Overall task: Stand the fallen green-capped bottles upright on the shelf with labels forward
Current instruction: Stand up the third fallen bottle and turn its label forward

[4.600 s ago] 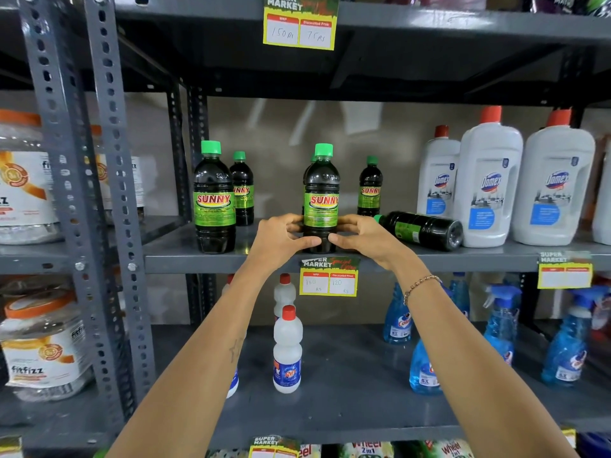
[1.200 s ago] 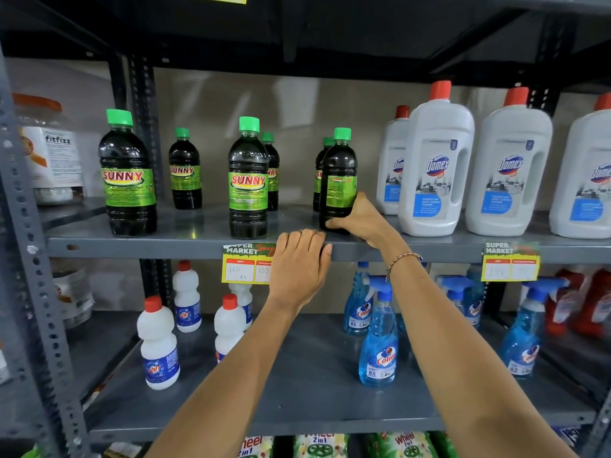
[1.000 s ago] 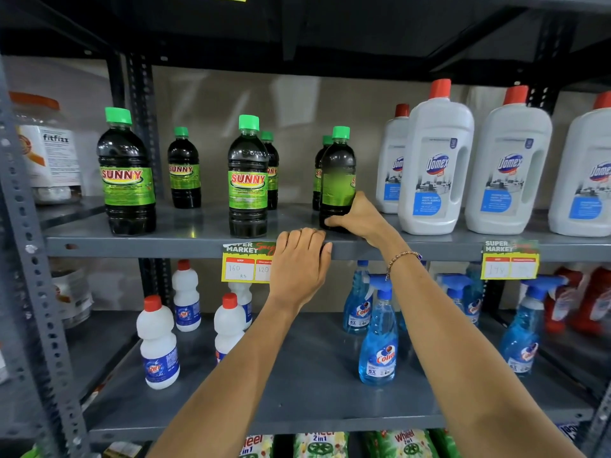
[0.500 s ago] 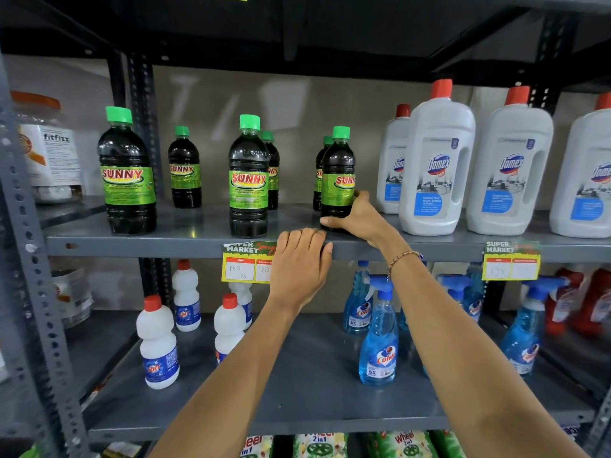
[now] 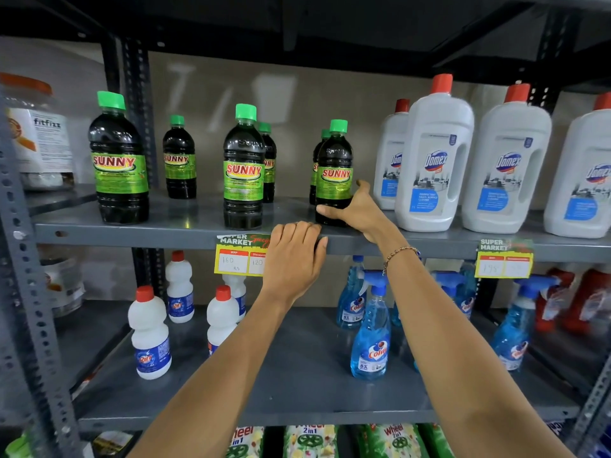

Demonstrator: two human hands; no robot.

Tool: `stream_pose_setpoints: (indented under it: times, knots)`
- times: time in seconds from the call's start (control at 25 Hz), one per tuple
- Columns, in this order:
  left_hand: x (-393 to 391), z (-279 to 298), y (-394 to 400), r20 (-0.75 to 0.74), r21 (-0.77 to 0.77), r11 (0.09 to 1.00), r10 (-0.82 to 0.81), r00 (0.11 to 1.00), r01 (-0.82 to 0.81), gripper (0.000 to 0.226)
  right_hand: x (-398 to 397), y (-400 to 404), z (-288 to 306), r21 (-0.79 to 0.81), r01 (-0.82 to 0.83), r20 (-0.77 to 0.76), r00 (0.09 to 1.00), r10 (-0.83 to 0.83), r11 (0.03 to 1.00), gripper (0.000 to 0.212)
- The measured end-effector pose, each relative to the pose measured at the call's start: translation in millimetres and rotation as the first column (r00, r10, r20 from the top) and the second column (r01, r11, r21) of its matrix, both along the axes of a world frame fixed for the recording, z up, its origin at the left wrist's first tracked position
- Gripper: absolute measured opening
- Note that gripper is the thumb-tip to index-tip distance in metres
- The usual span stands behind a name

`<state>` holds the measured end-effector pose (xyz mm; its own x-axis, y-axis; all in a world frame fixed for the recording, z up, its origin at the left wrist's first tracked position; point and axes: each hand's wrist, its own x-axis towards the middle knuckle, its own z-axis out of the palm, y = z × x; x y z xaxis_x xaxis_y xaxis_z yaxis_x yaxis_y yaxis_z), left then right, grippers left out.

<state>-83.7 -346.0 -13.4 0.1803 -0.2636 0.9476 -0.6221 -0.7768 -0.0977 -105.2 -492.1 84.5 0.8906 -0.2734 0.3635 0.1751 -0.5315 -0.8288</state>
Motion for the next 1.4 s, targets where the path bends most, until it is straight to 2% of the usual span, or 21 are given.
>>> stream_pose_setpoints:
  times: [0.2, 0.44, 0.48, 0.56, 0.64, 0.68, 0.72, 0.8, 0.84, 0.92, 1.0, 1.2, 1.4]
  knots:
    - [1, 0, 0, 0.015, 0.004, 1.0, -0.007, 1.0, 0.007, 0.032, 0, 0, 2, 0.005, -0.03, -0.009, 1.0, 0.03, 1.0, 0.105]
    - [-10, 15, -2, -0.041, -0.01, 1.0, 0.003, 0.999, -0.003, 0.032, -3, 0, 1, 0.056, -0.03, 0.011, 1.0, 0.03, 0.998, 0.104]
    - [-13, 28, -4, -0.066, -0.011, 1.0, 0.027, 0.997, -0.028, 0.034, -5, -1, 0, 0.096, -0.035, 0.013, 0.999, 0.034, 0.995, 0.104]
    - [-14, 58, -7, -0.274, 0.023, 0.998, 0.07, 0.959, -0.066, 0.036, -10, -2, 1, 0.178, -0.049, 0.031, 0.999, 0.044, 0.983, 0.101]
    - [-2, 79, -8, -0.513, -0.07, 0.997, -0.059, 0.856, 0.026, 0.032, -9, -6, 0, 0.239, -0.055, 0.023, 0.998, 0.051, 0.969, 0.1]
    - [5, 87, -7, -0.641, -0.161, 0.981, -0.187, 0.744, 0.108, 0.041, -5, -10, 0, 0.274, -0.065, 0.007, 0.998, 0.066, 0.96, 0.098]
    - [12, 93, -6, -0.737, -0.243, 0.952, -0.306, 0.603, 0.187, 0.058, -5, -11, 1, 0.305, -0.072, -0.007, 0.997, 0.078, 0.95, 0.085]
    - [21, 100, -8, -0.823, -0.346, 0.899, -0.428, 0.373, 0.269, 0.086, -13, -6, 5, 0.331, -0.059, -0.023, 0.997, 0.07, 0.942, 0.049]
    - [23, 102, -9, -0.839, -0.385, 0.878, -0.461, 0.289, 0.284, 0.085, -14, -4, 5, 0.322, -0.048, -0.038, 0.997, 0.063, 0.946, 0.04]
    - [35, 102, -11, -0.835, -0.449, 0.84, -0.516, 0.19, 0.305, 0.062, -12, -6, 3, 0.318, -0.041, -0.041, 0.998, 0.057, 0.947, 0.037]
    - [42, 97, -11, -0.811, -0.495, 0.811, -0.56, 0.167, 0.312, 0.048, -12, -6, 2, 0.315, -0.04, -0.033, 0.998, 0.053, 0.948, 0.037]
    - [46, 94, -11, -0.8, -0.498, 0.808, -0.568, 0.194, 0.314, 0.048, -11, -7, 4, 0.311, -0.053, -0.032, 0.997, 0.066, 0.949, 0.036]
    - [36, 94, -5, -0.783, -0.498, 0.804, -0.578, 0.228, 0.326, 0.051, -15, -14, 6, 0.313, -0.124, -0.073, 0.985, 0.154, 0.941, 0.037]
